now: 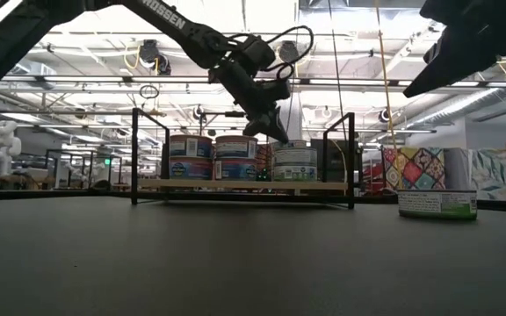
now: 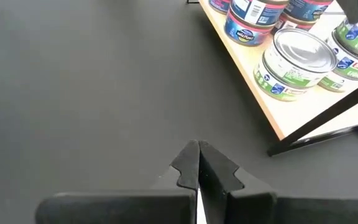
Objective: Stack canned seafood by type on shelf
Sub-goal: Stack the green tuna can on top of the green tuna can on the shelf
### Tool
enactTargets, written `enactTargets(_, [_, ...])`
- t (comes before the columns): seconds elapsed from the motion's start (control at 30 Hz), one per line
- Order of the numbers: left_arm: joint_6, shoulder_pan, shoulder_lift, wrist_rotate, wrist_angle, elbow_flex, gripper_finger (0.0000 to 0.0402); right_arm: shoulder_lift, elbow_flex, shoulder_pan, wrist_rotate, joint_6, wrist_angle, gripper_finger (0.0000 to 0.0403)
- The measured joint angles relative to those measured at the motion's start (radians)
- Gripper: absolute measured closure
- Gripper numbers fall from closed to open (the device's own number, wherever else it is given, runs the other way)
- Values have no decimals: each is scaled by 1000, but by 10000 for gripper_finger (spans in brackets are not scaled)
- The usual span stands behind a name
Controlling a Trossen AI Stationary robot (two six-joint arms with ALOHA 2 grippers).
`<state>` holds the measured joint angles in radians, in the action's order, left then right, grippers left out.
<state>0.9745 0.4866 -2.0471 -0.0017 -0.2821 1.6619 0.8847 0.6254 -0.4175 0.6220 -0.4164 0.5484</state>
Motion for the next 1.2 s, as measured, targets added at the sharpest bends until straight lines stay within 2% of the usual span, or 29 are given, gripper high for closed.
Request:
enactTargets(0.8, [2,-17,-8,-11,2,0,400,1,0,13,0,43,-6,403])
enactTargets(1.0, [2,-19,-8,-15,6,0,371,1,0,13,0,43,-6,403])
enactTargets(1.2, [-15,-33,-8,-99,17,0,335,1,0,13,0,43,-3,403])
